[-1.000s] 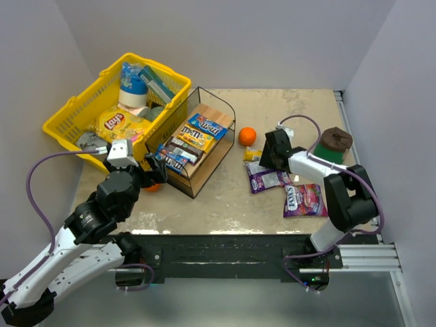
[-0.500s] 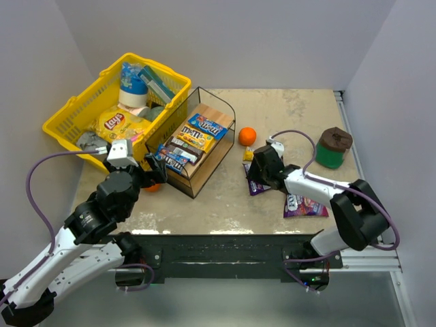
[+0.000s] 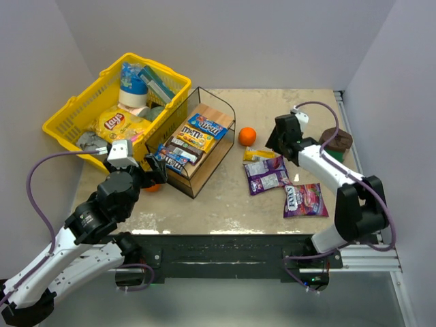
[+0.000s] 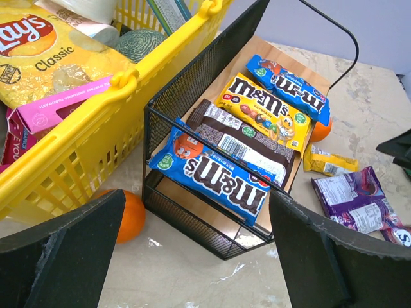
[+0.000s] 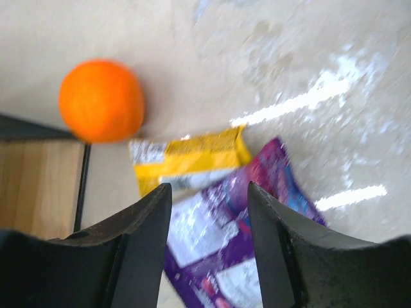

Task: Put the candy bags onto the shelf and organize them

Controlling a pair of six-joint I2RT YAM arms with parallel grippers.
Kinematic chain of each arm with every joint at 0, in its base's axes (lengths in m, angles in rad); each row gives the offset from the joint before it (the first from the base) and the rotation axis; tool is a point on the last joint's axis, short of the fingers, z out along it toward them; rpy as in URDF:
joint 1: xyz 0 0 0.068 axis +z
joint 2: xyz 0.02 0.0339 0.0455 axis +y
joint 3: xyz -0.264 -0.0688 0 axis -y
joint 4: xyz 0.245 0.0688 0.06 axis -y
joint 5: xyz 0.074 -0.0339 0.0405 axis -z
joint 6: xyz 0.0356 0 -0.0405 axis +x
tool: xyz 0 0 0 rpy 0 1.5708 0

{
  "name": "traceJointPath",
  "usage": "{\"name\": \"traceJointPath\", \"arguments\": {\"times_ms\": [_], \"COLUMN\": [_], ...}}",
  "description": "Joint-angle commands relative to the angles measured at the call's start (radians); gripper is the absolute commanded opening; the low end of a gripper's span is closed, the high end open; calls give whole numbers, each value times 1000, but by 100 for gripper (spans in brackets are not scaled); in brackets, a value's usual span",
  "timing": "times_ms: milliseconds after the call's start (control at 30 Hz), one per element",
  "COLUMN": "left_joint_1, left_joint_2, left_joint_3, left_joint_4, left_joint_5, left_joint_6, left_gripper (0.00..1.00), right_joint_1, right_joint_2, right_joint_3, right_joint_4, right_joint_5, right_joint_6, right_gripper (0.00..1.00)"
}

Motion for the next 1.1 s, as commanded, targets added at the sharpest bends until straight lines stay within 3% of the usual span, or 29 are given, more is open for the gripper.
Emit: {"name": "traceJointPath", "arguments": {"times_ms": [0,300,600,800,933,1067], "left_joint_1": [-2,-4,-2,-2,-4,-2], "left_joint_2": [-5,-14,-11,-10,-11,-13], "left_joint_3": [0,-3,-5,-5,-5,-3], "left_joint_4": [31,23,25,26,33,42], "left_joint_5": [-12,-17,-18,-11,3,12], "left_joint_6": [2,-3,-4,-1,5,11], "left_gripper": [99,100,100,100,99,100], "right_joint_1": [-52,-130,-147,-153,-153,-153], "right_joint_2": [112,250,291,292,261,203], "right_joint_3": [75,83,8,-31,-32,-37], "right_joint_4": [8,135,186,229,255,276], "right_joint_5": [-46,-250,-339,-403,-451,-515], "right_joint_6": [-98,-164,-187,-179,-179,-180], "right_gripper": [56,57,48,27,0,0]}}
